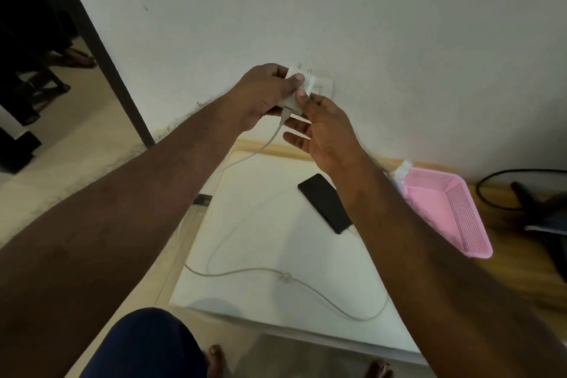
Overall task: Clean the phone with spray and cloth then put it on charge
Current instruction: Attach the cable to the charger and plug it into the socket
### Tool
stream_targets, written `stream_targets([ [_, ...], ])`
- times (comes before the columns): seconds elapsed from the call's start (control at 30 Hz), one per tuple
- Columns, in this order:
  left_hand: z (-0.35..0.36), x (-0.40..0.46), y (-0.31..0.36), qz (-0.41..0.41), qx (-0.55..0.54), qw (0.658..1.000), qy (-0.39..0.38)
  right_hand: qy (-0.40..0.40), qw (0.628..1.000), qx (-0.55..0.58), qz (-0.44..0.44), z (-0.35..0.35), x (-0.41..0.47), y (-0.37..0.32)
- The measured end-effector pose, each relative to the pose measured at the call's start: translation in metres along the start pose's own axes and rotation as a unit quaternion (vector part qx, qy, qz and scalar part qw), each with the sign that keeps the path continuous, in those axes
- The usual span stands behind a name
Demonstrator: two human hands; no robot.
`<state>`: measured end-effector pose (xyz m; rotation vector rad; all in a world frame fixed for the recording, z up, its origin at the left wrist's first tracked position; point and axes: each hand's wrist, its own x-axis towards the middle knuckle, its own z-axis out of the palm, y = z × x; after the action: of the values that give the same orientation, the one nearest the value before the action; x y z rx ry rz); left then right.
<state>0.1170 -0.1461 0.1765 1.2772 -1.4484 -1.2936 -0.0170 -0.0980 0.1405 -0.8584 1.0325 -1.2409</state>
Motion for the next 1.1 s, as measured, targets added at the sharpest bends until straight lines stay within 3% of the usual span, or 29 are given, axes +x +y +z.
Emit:
stream_targets([
  [0.2,0.007,0.016,0.005,0.014,0.108,0.993,0.039,0.03,0.998,0.055,0.003,-0.001,0.028,0.006],
  [0.3,0.007,0.006,0.003,0.061,0.183,0.96,0.204,0.072,0.994,0.079,0.025,0.001,0.042,0.004],
  [0.4,0.018,-0.051,-0.018,0.178,0.086,0.911,0.362,0.09,0.986,0.127,0.065,0.002,0.054,0.004],
  [0.47,0.036,-0.098,-0.046,0.176,0.049,0.905,0.384,0.094,0.982,0.139,0.087,0.001,0.06,0.007],
  [0.63,0.097,-0.19,-0.126,0.061,0.125,0.965,0.221,0.095,0.983,0.068,0.142,-0.004,0.066,0.02],
  [0.73,0.114,-0.198,-0.146,0.094,0.23,0.965,0.081,0.095,0.984,0.036,0.15,-0.003,0.067,0.029],
  [0.83,0.124,-0.19,-0.145,0.059,0.278,0.958,-0.039,0.089,0.984,0.035,0.147,-0.001,0.069,0.039],
  [0.97,0.129,-0.184,-0.15,0.022,0.286,0.952,-0.108,0.079,0.986,0.042,0.143,0.001,0.075,0.048],
  [1.1,0.124,-0.178,-0.151,0.011,0.291,0.949,-0.118,0.083,0.986,0.041,0.136,0.003,0.08,0.051],
])
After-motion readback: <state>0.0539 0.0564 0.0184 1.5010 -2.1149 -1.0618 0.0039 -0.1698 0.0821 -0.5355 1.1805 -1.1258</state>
